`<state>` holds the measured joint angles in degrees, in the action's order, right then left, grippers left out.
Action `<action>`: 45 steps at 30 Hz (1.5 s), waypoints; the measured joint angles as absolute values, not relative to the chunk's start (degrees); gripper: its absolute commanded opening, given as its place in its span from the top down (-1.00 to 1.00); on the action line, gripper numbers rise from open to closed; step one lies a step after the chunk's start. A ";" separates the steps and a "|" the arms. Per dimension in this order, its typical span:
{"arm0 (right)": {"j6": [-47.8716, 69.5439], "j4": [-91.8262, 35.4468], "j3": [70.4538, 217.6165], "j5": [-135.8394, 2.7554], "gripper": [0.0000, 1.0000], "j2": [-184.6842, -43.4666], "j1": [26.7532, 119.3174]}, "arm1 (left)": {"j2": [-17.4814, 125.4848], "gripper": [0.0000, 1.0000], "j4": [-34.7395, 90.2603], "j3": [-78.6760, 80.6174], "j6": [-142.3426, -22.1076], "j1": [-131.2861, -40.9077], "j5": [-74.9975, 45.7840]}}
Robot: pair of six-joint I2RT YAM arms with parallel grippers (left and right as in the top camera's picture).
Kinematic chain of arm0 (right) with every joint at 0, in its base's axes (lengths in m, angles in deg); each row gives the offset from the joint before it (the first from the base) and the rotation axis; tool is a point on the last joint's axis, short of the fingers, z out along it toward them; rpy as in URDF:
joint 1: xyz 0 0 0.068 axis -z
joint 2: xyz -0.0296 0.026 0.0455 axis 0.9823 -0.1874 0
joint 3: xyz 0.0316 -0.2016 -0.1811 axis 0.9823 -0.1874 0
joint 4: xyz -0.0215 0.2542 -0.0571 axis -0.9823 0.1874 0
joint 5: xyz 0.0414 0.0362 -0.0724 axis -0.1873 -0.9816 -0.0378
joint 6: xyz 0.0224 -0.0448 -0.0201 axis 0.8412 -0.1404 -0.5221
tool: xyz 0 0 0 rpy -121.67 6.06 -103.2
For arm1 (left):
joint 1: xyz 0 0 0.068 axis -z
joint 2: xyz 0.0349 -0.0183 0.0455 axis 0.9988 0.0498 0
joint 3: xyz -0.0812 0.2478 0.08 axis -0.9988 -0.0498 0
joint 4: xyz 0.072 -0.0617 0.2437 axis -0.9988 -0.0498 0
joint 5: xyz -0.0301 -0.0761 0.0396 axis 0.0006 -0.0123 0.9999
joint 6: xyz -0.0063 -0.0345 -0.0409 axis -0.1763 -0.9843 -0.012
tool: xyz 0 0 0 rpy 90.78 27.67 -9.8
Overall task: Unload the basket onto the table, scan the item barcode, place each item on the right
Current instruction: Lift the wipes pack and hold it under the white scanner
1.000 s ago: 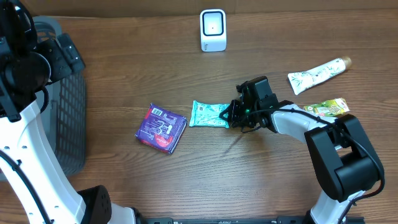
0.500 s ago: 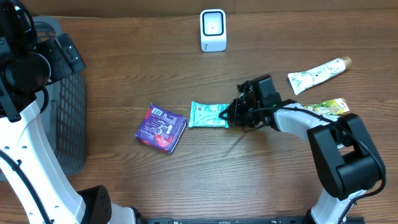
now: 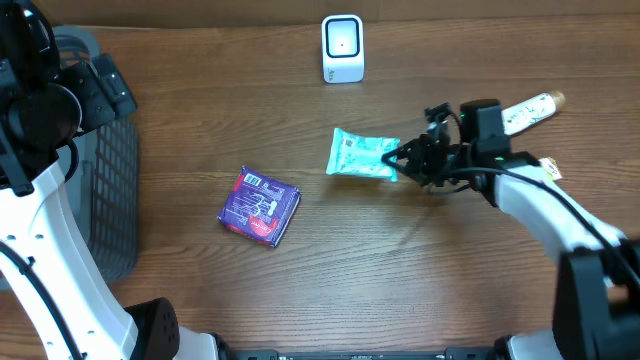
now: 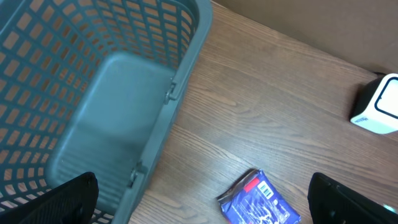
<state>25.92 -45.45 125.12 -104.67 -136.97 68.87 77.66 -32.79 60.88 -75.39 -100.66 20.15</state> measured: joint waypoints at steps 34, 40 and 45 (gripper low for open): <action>8.85 -52.13 133.58 -46.44 0.93 -120.05 50.14 | 77.66 -0.99 -32.79 60.88 -75.39 -100.66 20.17; -12.16 -78.06 133.88 -30.55 0.93 -130.24 45.11 | 77.66 -0.99 -32.79 60.88 -75.39 -100.66 20.15; -29.71 -94.89 133.90 -24.24 0.93 -140.23 45.00 | 77.66 -0.99 -32.82 60.88 -75.39 -100.66 20.15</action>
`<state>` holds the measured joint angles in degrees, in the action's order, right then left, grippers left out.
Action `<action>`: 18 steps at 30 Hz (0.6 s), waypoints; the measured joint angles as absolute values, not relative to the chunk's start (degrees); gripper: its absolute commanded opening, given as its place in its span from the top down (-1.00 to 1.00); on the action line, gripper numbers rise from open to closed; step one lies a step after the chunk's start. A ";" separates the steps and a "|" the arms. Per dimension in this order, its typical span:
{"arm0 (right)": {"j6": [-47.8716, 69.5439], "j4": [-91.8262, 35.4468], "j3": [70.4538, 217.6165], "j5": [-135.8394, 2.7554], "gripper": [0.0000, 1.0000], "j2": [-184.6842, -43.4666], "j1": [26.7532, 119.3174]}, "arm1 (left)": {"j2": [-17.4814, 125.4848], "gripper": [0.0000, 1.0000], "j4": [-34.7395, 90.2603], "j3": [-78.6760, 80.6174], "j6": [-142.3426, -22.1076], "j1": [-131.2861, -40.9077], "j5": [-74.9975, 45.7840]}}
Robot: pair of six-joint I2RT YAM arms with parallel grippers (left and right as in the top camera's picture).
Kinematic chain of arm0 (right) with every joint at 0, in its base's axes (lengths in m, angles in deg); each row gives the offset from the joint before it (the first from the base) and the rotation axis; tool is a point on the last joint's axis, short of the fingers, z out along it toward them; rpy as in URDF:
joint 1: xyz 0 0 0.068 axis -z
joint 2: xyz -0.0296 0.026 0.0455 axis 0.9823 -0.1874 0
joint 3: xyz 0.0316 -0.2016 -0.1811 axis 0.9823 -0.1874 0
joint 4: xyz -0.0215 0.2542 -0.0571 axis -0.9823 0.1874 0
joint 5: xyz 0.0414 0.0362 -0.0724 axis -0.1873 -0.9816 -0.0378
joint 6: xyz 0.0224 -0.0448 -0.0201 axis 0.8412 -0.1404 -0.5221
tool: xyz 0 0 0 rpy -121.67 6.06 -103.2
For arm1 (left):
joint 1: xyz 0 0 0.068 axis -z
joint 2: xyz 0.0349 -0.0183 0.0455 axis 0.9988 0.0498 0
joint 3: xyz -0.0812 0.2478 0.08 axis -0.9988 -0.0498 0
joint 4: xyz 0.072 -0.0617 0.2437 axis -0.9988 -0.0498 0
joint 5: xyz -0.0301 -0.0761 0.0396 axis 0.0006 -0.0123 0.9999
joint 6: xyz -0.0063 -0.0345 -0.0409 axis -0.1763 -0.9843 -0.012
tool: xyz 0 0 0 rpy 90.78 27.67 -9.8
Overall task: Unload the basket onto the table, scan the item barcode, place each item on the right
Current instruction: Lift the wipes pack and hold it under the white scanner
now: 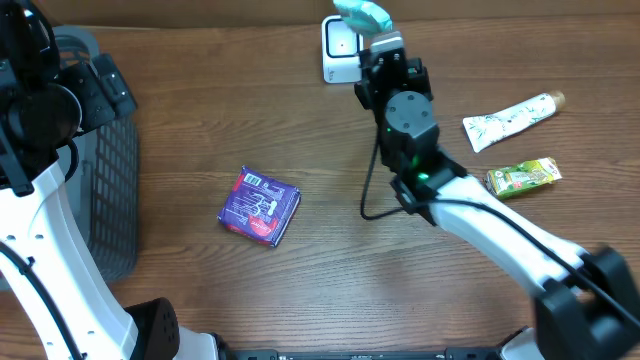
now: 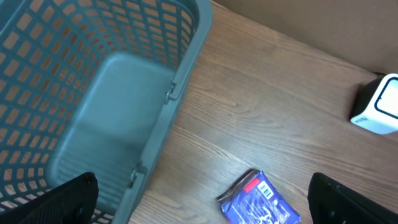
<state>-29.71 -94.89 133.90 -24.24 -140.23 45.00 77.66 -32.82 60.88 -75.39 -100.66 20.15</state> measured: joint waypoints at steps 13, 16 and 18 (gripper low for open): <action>-49.93 -116.90 133.90 -26.99 0.93 -156.49 49.70 | 77.66 -0.99 -32.77 60.88 -75.39 -100.66 20.15; -51.37 -117.03 133.90 -29.77 0.92 -157.25 51.01 | 77.66 -0.99 -32.77 60.88 -75.39 -100.66 20.15; -52.35 -117.03 134.10 -31.39 0.92 -157.58 51.63 | 77.66 -0.99 -32.79 60.88 -75.39 -100.69 20.15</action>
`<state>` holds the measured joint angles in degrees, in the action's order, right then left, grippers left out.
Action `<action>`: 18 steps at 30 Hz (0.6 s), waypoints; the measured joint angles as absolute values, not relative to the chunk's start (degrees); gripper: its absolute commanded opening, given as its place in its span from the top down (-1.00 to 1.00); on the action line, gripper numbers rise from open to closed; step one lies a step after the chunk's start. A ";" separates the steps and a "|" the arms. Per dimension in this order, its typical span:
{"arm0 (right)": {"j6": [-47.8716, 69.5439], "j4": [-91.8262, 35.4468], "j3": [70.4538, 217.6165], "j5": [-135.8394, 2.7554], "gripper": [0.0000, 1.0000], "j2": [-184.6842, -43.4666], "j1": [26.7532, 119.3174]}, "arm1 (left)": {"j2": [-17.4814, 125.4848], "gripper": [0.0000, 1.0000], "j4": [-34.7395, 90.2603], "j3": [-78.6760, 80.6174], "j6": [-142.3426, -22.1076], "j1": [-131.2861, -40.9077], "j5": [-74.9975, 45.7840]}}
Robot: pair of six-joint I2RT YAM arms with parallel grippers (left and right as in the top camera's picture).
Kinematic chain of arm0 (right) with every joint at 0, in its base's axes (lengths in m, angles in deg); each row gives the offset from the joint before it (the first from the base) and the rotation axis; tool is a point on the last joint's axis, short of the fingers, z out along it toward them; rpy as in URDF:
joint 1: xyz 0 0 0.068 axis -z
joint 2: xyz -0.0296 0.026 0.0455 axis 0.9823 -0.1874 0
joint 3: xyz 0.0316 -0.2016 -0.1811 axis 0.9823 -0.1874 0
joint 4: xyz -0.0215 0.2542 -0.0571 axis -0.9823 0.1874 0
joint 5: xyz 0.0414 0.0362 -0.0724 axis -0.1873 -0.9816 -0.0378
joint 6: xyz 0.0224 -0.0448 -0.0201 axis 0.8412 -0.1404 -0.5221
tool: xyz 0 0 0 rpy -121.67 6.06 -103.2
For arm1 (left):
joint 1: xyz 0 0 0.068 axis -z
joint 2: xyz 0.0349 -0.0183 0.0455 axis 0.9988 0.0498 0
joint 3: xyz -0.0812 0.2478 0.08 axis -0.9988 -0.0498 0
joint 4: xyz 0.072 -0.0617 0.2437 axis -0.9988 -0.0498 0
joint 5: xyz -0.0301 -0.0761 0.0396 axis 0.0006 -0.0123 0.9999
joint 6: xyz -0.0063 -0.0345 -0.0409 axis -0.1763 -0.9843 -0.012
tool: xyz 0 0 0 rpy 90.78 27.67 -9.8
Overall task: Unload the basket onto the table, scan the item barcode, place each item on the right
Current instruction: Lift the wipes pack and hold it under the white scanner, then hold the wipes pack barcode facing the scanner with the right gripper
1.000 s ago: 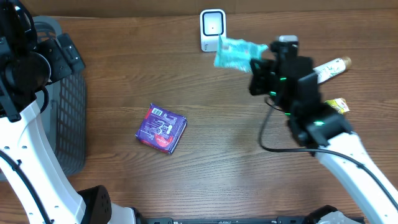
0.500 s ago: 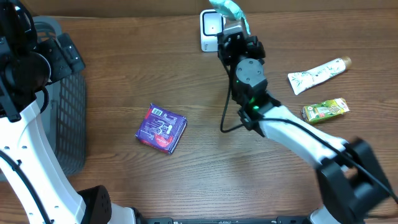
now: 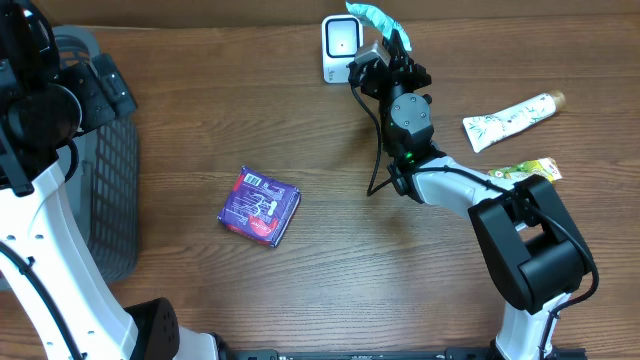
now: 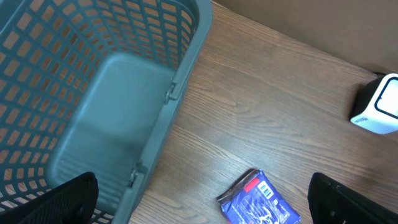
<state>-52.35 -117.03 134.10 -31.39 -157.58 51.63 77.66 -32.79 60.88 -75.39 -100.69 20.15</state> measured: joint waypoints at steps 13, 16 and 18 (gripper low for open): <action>-54.30 -113.57 137.07 -34.07 0.92 -158.35 49.22 | 77.66 -0.99 -32.77 60.88 -75.39 -100.69 20.15; -54.41 -113.22 137.07 -34.07 0.93 -158.43 48.76 | 77.66 -0.99 -32.77 60.88 -75.39 -100.66 20.15; -55.13 -113.27 137.10 -33.85 0.93 -158.43 48.76 | 77.66 -0.99 -32.77 60.88 -75.39 -100.69 20.15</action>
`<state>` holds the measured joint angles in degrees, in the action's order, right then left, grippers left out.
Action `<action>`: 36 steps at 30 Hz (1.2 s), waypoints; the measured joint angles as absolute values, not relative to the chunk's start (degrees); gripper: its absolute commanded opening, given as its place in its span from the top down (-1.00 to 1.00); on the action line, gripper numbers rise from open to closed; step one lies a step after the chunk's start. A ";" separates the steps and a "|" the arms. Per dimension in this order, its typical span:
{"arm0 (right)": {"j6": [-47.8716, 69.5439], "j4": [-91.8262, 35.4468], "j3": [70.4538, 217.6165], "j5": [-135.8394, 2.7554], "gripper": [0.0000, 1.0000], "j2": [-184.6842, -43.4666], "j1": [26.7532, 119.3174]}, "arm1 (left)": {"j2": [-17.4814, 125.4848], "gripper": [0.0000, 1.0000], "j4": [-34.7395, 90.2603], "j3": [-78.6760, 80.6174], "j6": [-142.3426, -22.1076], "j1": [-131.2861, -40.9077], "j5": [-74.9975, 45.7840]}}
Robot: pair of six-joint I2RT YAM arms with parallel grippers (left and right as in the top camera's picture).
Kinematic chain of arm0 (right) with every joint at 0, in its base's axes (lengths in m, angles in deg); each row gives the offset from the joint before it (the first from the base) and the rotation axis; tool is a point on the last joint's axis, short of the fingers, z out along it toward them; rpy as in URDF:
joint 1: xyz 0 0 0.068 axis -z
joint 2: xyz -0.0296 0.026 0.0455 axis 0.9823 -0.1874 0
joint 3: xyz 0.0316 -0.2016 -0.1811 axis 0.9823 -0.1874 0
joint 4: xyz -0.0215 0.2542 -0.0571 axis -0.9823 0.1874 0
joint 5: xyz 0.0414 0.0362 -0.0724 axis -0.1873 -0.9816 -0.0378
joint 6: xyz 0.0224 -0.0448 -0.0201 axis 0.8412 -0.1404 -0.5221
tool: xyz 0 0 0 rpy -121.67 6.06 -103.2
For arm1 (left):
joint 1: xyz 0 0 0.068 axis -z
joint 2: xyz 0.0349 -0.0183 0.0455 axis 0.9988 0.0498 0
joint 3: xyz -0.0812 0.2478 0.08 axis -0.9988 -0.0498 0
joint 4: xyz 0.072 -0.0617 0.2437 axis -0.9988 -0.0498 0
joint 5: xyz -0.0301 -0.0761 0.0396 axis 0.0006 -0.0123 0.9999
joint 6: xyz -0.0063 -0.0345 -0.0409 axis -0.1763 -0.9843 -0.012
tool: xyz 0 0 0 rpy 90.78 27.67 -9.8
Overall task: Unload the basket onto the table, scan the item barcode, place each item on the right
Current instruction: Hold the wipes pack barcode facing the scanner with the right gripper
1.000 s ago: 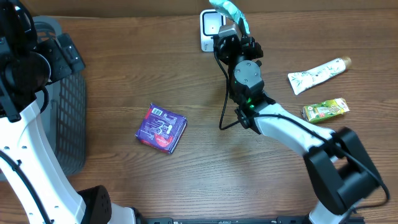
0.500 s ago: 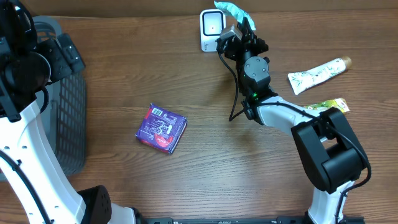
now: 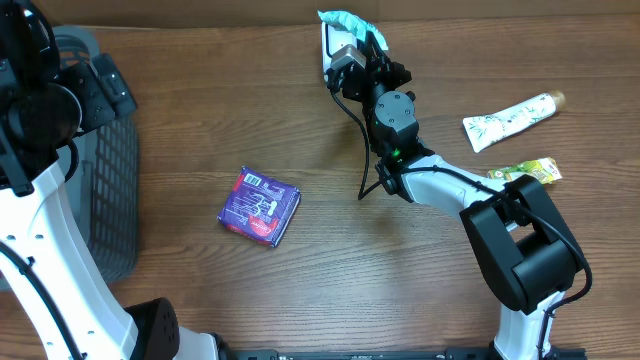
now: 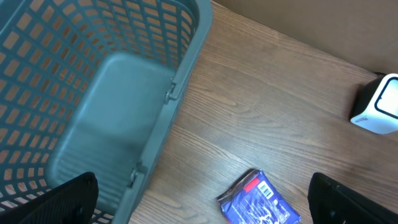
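A teal wipes packet [image 3: 340, 20] hangs at the table's far edge, directly over the white barcode scanner [image 3: 327, 55], which it mostly covers. My right gripper [image 3: 352, 40] is shut on that packet, the arm reaching up from the lower right. In the left wrist view the scanner [image 4: 379, 106] stands at the right edge. My left gripper [image 4: 202, 211] is open with nothing in it, poised over the basket's edge. Its black fingertips [image 4: 68, 199] show at the bottom corners.
A purple packet [image 3: 260, 206] with a barcode lies left of centre, also seen at the bottom of the left wrist view [image 4: 261, 202]. A grey-blue mesh basket [image 3: 110, 190] stands at the left edge. A white tube [image 3: 510, 118] and a green packet [image 3: 522, 175] lie at the right.
The teal packet and my right gripper have shifted a little left, from just right of the scanner to over it. The left arm has not moved.
My right gripper was at the teal packet lying on the table right of centre. Then it held the packet raised beside the scanner at the back, then just right of the scanner, and now over it. The left arm stayed still throughout.
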<state>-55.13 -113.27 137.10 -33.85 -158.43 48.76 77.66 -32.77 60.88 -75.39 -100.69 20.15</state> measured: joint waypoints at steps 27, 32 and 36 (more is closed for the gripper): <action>-57.14 -114.21 137.69 -33.48 0.93 -158.46 48.79 | 77.66 -0.99 -32.79 60.88 -75.39 -100.66 20.15; -58.14 -96.81 145.99 -34.38 0.93 -159.81 48.85 | 77.66 -1.00 -32.79 60.88 -75.39 -100.66 20.15; -58.58 -88.68 155.32 -34.60 0.93 -163.20 49.05 | 77.66 -0.99 -32.77 60.88 -75.39 -100.66 20.15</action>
<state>-58.58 -88.68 155.32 -34.60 -163.20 49.05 77.66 -32.77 60.88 -75.39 -100.66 20.15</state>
